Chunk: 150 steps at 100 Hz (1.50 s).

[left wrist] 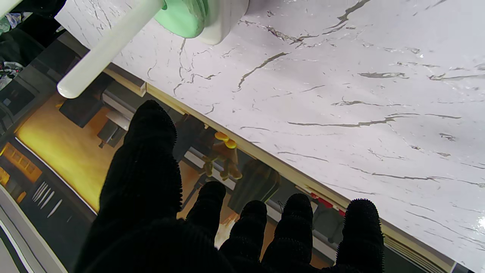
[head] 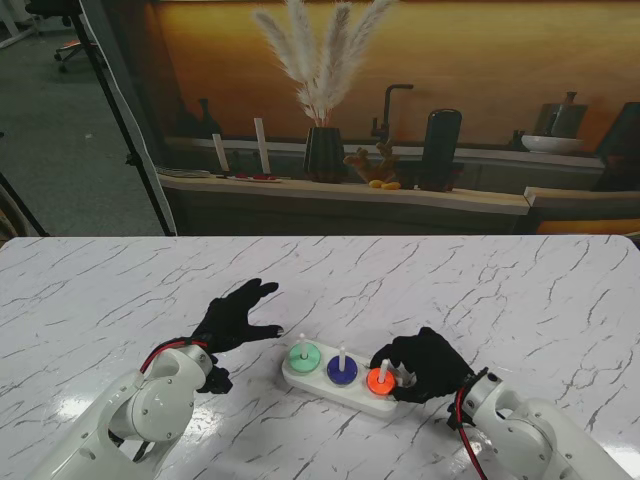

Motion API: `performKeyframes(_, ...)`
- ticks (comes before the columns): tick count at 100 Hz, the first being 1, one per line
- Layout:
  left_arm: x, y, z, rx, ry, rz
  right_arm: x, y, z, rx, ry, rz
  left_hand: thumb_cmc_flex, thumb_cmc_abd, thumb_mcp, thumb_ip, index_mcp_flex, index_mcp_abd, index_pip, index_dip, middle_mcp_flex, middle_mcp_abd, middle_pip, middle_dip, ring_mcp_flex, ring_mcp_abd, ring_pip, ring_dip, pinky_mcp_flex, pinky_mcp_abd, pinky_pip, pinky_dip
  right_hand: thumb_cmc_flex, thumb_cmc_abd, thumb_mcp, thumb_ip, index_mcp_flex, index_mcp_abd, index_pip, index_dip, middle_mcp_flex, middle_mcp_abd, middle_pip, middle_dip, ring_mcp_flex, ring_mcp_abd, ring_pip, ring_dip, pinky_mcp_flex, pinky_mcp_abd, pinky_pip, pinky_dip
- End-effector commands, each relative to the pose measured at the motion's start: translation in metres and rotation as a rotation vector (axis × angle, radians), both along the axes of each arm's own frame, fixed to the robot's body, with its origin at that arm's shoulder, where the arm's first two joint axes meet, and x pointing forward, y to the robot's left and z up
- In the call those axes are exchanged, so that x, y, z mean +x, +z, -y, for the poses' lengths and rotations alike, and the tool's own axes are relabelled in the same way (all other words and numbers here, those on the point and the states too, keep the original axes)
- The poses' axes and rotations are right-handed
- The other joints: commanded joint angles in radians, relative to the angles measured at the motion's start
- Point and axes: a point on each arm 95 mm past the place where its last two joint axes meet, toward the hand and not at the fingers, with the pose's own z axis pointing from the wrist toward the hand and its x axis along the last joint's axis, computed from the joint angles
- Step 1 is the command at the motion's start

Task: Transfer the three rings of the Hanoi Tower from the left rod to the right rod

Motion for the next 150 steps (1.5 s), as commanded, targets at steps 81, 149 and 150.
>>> performKeyframes(81,-0.003,-0.003,0.005,-0.015,-0.024,-0.018,0.004,0.050,0.007,0.093,-0.003,0.082,-0.029,0.032,-0.029,-0.024,0.012,-0.002,-0.002,0.013,-0.006,-0.001,0.000,0.009,-0.007,-0.008,-0.013,0.008,-0.019,0.010,-0.027,-0.003,0.096,0.079,0.049,-0.027,0.109,-0.052,0.119,-0.024,0.074,-0.119,0.047,0.027,0.048,-0.050,0.034,0.014,0.005,0.110,0.039,0.021)
performKeyframes(149,-0.003,-0.003,0.003,-0.020,-0.016,-0.013,0.011,0.074,-0.005,0.138,0.053,0.134,-0.029,0.030,-0.029,-0.024,0.013,-0.001,-0.002,0.013,-0.005,0.000,0.001,0.009,-0.007,-0.007,-0.014,0.008,-0.018,0.010,-0.032,0.000,0.105,0.064,0.053,-0.041,0.114,-0.063,0.145,-0.048,0.092,-0.123,0.044,0.034,0.064,-0.053,0.037,0.015,0.019,0.111,0.042,0.023)
performKeyframes(150,-0.003,-0.003,0.003,-0.020,-0.015,-0.012,0.012,0.075,-0.005,0.138,0.054,0.134,-0.028,0.030,-0.029,-0.024,0.013,-0.001,-0.002,0.013,-0.005,0.000,0.001,0.009,-0.007,-0.008,-0.014,0.008,-0.018,0.010,-0.032,0.000,0.106,0.064,0.053,-0.041,0.115,-0.063,0.146,-0.048,0.092,-0.122,0.044,0.034,0.064,-0.053,0.037,0.015,0.019,0.111,0.042,0.023)
